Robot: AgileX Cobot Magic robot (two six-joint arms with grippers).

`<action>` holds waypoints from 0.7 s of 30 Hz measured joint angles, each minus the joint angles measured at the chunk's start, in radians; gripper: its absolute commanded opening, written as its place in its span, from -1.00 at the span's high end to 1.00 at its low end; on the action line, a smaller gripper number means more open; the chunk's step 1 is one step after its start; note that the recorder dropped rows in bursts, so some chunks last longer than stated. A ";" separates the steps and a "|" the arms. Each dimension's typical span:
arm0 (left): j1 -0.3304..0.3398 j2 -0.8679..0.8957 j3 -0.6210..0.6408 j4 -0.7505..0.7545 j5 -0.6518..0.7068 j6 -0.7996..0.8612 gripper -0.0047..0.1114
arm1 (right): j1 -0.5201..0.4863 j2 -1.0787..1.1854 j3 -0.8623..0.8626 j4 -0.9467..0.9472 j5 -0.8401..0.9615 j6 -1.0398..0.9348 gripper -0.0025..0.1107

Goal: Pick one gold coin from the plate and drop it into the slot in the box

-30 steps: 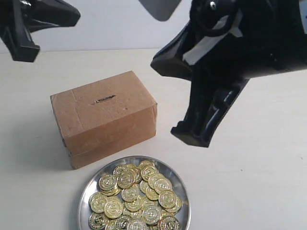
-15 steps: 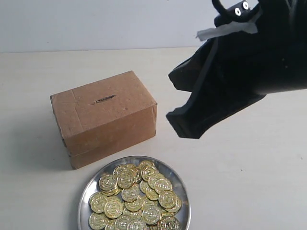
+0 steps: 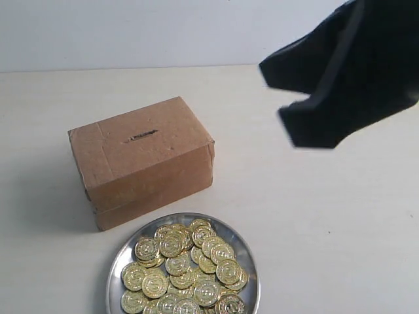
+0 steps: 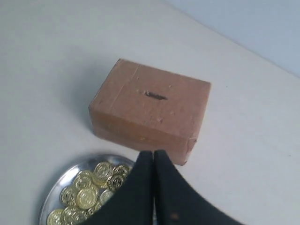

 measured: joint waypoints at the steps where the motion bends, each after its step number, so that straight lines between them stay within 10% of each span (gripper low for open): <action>1: 0.018 -0.036 0.010 0.000 0.000 0.000 0.92 | -0.020 -0.021 0.000 0.004 -0.002 0.000 0.96; 21: 0.293 -0.611 0.131 -0.002 0.010 0.000 0.92 | -0.696 -0.774 0.000 0.007 -0.007 0.002 0.96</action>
